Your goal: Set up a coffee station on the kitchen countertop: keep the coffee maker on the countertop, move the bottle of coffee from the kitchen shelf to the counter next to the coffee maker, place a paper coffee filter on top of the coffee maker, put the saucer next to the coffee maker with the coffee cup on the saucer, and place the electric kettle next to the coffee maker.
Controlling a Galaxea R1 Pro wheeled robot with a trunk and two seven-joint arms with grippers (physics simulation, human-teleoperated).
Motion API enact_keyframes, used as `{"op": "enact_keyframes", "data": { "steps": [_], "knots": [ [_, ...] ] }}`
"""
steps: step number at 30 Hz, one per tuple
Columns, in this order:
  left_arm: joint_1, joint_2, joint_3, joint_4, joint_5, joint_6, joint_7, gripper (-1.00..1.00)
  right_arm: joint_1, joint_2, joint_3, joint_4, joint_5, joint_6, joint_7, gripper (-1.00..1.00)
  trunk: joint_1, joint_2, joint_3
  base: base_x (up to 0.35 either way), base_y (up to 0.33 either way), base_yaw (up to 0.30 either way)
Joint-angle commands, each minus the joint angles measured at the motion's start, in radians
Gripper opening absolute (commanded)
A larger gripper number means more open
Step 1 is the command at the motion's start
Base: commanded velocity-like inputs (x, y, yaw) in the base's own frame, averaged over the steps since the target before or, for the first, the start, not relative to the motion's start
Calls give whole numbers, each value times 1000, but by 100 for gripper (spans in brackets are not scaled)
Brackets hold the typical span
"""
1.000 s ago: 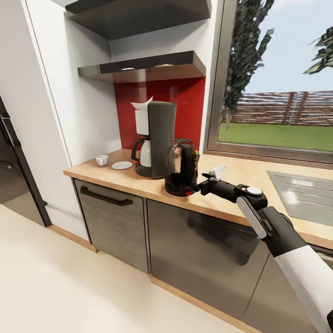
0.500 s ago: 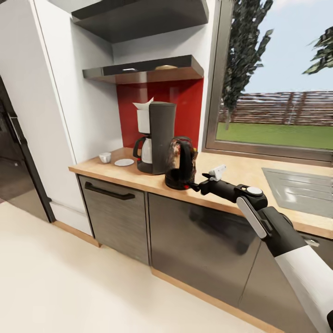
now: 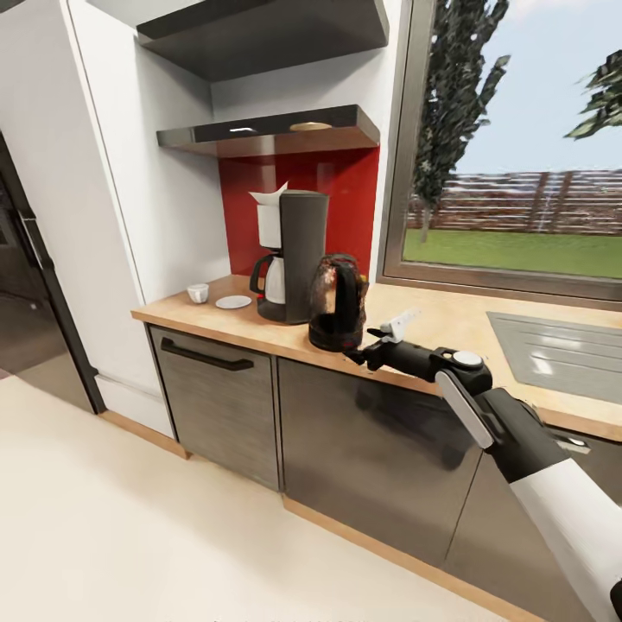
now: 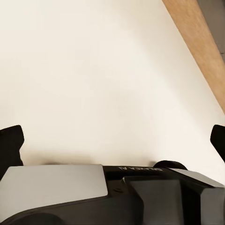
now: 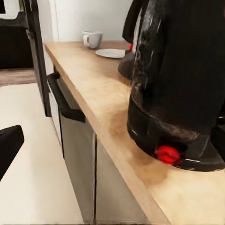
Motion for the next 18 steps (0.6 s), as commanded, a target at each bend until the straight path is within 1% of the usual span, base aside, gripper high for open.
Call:
{"op": "enact_keyframes", "data": {
  "steps": [1, 3, 4, 5, 9, 10, 12, 13, 15, 18],
  "knots": [
    [-1, 0, -5, 1, 2, -7, -2, 100, -1, 0, 24, -2, -9, 6, 5, 100, 0, -1, -1, -12, 4, 0],
    [-1, 0, -5, 1, 2, -7, -2, 100, -1, 2, 73, -3, -11, 5, 17, 100, 0, -1, -1, -9, 3, 0],
    [-1, 0, -5, 1, 2, -7, -2, 100, -1, 5, 124, -4, -15, -7, 24, 100, 0, -1, -1, -5, 2, 0],
    [-1, 0, -5, 1, 2, -7, -2, 100, 0, 9, 163, -5, -23, -31, 29, 100, 0, -1, -1, -3, 1, 0],
    [-1, 0, -5, 1, 2, -7, -3, 100, 18, 15, 223, -5, -43, -82, 35, 100, 0, -1, -1, -2, 1, 0],
    [-1, 0, -5, 1, 2, -7, -3, 100, 28, 16, 252, -5, -50, -97, 37, 100, 0, -1, -1, 0, 0, 0],
    [-1, 1, -5, 1, 2, -7, -3, 100, 37, 17, 277, -6, -55, -107, 37, 100, 0, -1, -1, 0, 0, 0],
    [-1, 0, -5, 1, 2, -7, -3, 100, 47, 17, 297, -6, -58, -114, 37, 100, 0, -1, -1, 0, 0, 0],
    [-1, 1, -5, 1, 2, -7, -4, 100, 70, 18, 316, -6, -60, -120, 36, 100, 0, -1, -1, 0, 0, 0],
    [-1, 0, -5, 1, 2, -7, -4, 100, 112, 18, 328, -6, -62, -125, 35, 100, 0, -1, -1, 0, 0, 0]
  ]
}}
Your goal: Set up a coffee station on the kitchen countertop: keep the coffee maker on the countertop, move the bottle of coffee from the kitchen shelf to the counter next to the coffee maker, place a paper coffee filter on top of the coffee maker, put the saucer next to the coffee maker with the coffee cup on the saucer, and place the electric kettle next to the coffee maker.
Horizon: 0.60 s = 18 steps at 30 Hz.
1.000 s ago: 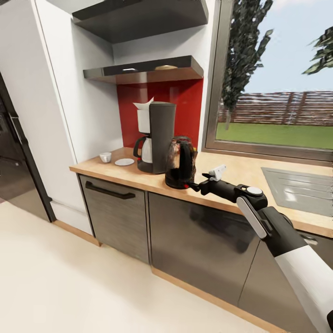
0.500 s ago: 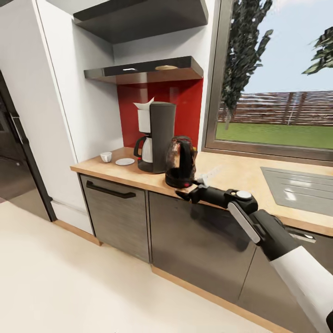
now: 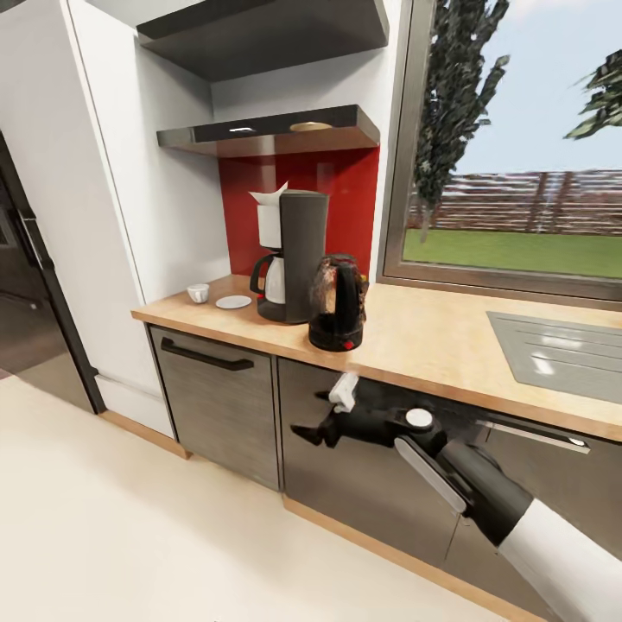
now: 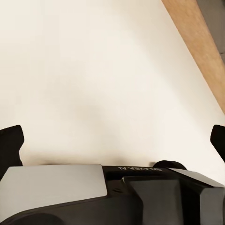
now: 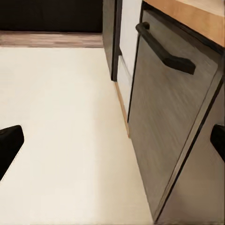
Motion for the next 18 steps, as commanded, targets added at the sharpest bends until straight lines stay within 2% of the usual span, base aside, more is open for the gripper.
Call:
{"op": "enact_keyframes", "data": {
  "steps": [1, 3, 5, 7, 12, 13, 15, 16, 17, 18],
  "knots": [
    [-1, 0, -5, 1, 2, -7, -2, 100, 23, -1, 4, 0, -11, 6, -2, 100, 0, -1, -1, 0, 0, 0],
    [-1, 0, -5, 1, 2, -7, -3, 100, 54, -1, 6, 2, -11, 5, -3, 100, 0, -1, -1, 0, 0, 0],
    [-1, 1, -5, 1, 2, -7, -3, 100, 111, -1, 7, 6, -10, -10, -5, 100, 0, -1, -1, 0, 0, 0],
    [-1, 1, -5, 1, 2, -7, -3, 100, 170, -1, 7, 17, -10, -47, -4, 100, 0, -1, -1, 0, 0, 0],
    [-1, 1, -5, 1, 3, -7, -3, 100, 261, -7, 4, 62, -11, -105, 1, 100, 0, -1, -1, 0, 0, 0],
    [-1, 1, -5, 1, 2, -7, -3, 100, 307, -9, 3, 92, -12, -118, 3, 100, 0, -1, -1, 0, 0, 0],
    [-1, 1, -5, 1, 3, -7, -3, 100, 355, -11, 2, 130, -16, -127, 6, 100, 0, -1, -1, 0, 0, 0],
    [-1, 1, -4, 1, 3, -7, -3, 100, 400, -12, 1, 179, -21, -140, 13, 100, 0, -1, -1, 0, 0, 0],
    [-1, 0, -4, 1, 3, -7, -3, 100, 420, -13, 0, 209, -26, -151, 20, 100, 0, -1, -1, 0, 0, 0],
    [-1, 0, 1, 1, 4, -7, -3, 100, 472, -25, -1, 332, -48, -219, 59, 100, 0, -1, -1, 0, 0, 0]
  ]
}}
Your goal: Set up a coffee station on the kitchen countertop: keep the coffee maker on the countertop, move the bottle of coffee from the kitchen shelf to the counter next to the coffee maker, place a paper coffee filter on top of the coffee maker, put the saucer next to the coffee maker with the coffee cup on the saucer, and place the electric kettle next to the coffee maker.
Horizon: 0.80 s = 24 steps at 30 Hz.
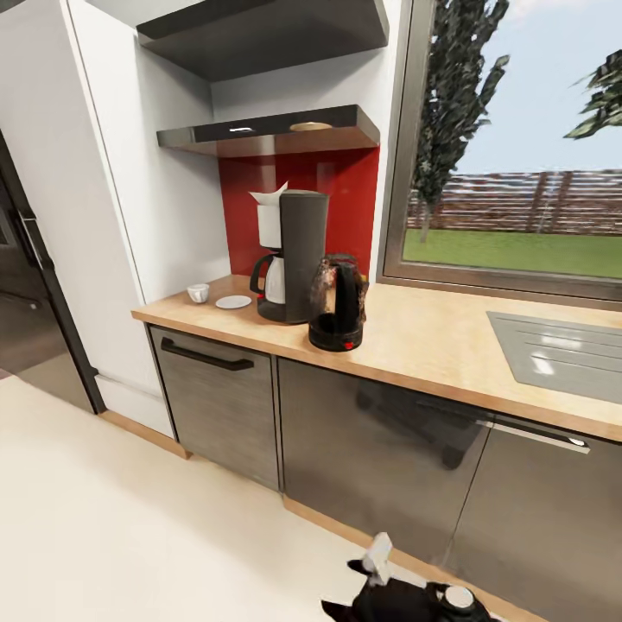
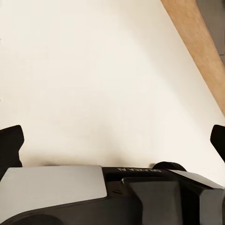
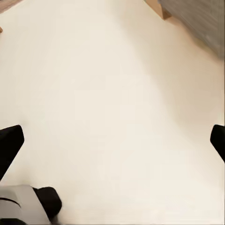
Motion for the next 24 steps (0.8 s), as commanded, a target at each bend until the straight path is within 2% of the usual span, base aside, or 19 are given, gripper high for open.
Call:
{"op": "enact_keyframes", "data": {
  "steps": [1, 2, 4, 5, 6, 7, 13, 16, 24],
  "knots": [
    [-1, 0, 29, 1, 2, -3, -2, 100, 38, -29, 1, 184, -64, -94, 75, 100, 0, 0, -1, 0, 0, 0],
    [-1, 0, 48, 1, 2, 2, -2, 100, 45, -38, 1, 238, -89, -125, 106, 100, 0, 0, -1, 0, 0, 0],
    [-1, -1, 134, 1, 2, 26, -3, 100, 62, -61, 0, 467, -204, -210, 231, 100, 0, 0, -1, 0, 0, 0],
    [-1, -2, 162, 1, 2, 35, -3, 100, 66, -66, 0, 582, -256, -234, 280, 100, 0, 0, -1, 0, 0, 0],
    [-1, -2, 173, 1, 2, 38, -3, 100, 67, -68, -1, 635, -277, -245, 299, 100, 0, 0, -1, 0, 0, 0],
    [-1, -3, 193, 1, 2, 43, -3, 100, 70, -72, -1, 759, -327, -274, 334, 100, 0, 0, -1, 0, 0, 0],
    [-1, -23, 212, 1, 1, 46, 2, 100, 73, -86, -2, 928, -405, -330, 367, 100, 0, 0, -1, 0, 0, 0],
    [-1, -25, 214, 1, 1, 47, 2, 100, 73, -91, -3, 943, -420, -334, 371, 100, 0, 0, -1, 0, 0, 0],
    [-1, -26, 214, 1, 0, 47, 2, 100, 73, -92, -3, 951, -428, -333, 377, 100, 0, 0, -1, 0, 0, 0]
  ]
}}
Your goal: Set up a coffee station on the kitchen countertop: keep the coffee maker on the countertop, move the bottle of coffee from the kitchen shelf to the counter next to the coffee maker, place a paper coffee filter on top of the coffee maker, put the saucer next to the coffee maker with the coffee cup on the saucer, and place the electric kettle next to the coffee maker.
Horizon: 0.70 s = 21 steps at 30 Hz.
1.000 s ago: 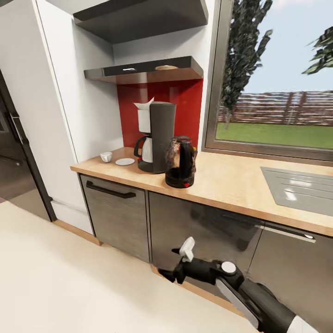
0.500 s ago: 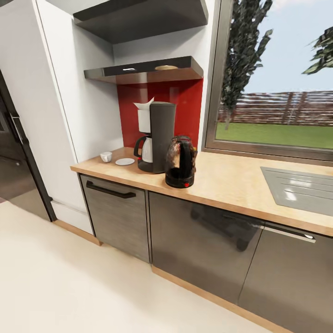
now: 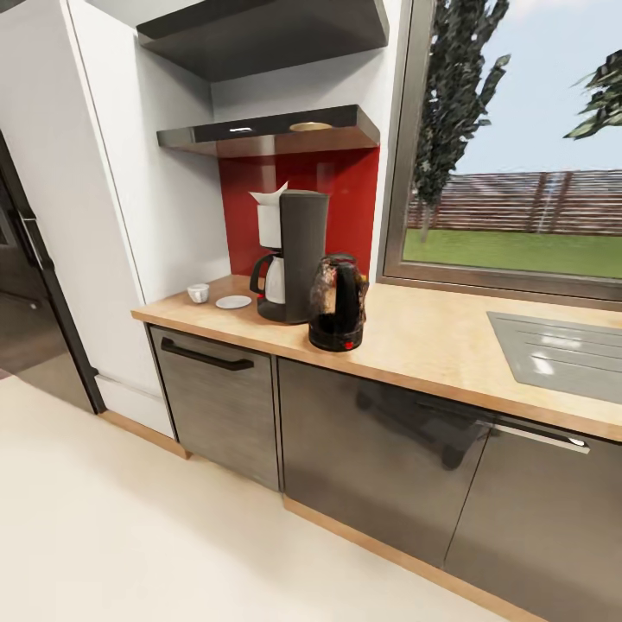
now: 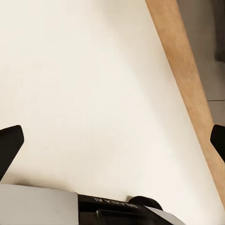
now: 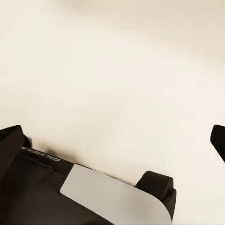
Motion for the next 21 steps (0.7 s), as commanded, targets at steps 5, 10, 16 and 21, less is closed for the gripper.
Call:
{"op": "enact_keyframes", "data": {
  "steps": [5, 10, 16, 21],
  "knots": [
    [-1, 0, 7, 1, -11, -7, -2, 100, 0, 0, 9, 0, -5, -7, 1, 100, 0, 0, -1, 193, 138, 0],
    [-1, 0, 7, 1, -11, -7, -2, 100, 0, 0, 9, 0, -5, -7, 1, 100, 0, 0, -1, 278, 233, -4],
    [-1, 0, 7, 1, -11, -7, -2, 100, 0, 0, 10, 1, -5, -7, 1, 100, 0, 0, -1, 271, 238, -141],
    [-1, 0, 7, 1, -11, -7, -2, 100, 0, 0, 10, 0, -5, -7, 1, 100, 0, 0, -1, 214, 250, -264]
  ]
}}
